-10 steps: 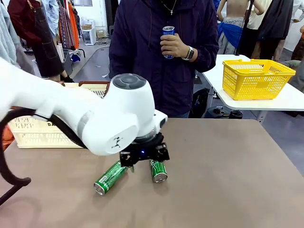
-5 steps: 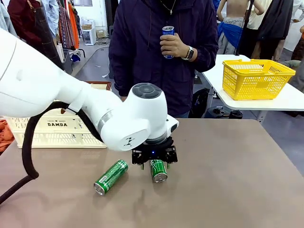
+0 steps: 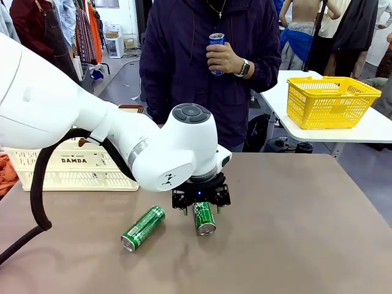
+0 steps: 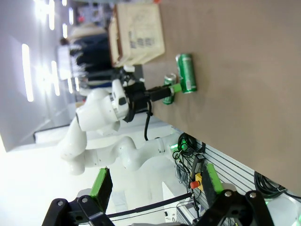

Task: Place the drinks into the Shopping basket.
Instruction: Pick up one drink and place it into the Shopping basket.

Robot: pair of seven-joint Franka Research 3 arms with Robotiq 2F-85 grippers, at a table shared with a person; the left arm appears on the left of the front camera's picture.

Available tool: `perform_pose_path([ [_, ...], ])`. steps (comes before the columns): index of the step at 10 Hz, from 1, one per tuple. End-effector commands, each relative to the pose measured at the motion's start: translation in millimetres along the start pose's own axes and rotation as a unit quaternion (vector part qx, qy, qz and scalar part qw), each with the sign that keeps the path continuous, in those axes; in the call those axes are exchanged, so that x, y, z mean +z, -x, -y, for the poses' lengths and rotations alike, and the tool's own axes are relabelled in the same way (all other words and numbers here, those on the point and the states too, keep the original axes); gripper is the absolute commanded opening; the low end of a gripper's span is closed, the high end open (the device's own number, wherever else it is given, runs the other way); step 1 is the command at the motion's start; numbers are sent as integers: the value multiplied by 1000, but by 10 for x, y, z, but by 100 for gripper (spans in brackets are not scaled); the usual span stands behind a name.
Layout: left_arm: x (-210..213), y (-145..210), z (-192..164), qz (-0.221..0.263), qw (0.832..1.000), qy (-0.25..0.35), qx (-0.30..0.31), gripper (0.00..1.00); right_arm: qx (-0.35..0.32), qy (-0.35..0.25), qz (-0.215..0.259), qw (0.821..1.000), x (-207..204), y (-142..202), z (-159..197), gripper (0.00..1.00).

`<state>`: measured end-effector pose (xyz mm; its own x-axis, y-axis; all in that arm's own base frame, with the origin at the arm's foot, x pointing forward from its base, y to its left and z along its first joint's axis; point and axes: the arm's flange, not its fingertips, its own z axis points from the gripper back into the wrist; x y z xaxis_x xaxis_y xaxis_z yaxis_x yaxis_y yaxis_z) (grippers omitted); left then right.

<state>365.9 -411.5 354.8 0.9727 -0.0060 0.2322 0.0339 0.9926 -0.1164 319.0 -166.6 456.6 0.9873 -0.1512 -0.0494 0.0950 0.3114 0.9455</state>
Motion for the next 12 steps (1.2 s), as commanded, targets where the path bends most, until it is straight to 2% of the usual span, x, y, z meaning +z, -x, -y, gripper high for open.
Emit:
perform_pose_path([
  [1,-218,-125,73,26,999,4,37,100,-4,5,-5,1000,17,7,-47,100],
  [6,-538,-232,112,16,998,-4,60,100,-4,5,-5,1000,17,7,-47,100],
  [7,-571,-245,96,16,998,-16,65,55,-4,5,-5,1000,17,7,-47,100],
  [8,-581,-234,85,23,997,-15,68,3,-4,5,-5,1000,17,7,-47,100],
  [9,-577,-234,78,30,997,-13,70,0,-4,5,-5,1000,17,7,-47,100],
  [12,-537,-244,43,42,996,-5,75,0,-4,5,-5,1000,17,7,-47,100],
])
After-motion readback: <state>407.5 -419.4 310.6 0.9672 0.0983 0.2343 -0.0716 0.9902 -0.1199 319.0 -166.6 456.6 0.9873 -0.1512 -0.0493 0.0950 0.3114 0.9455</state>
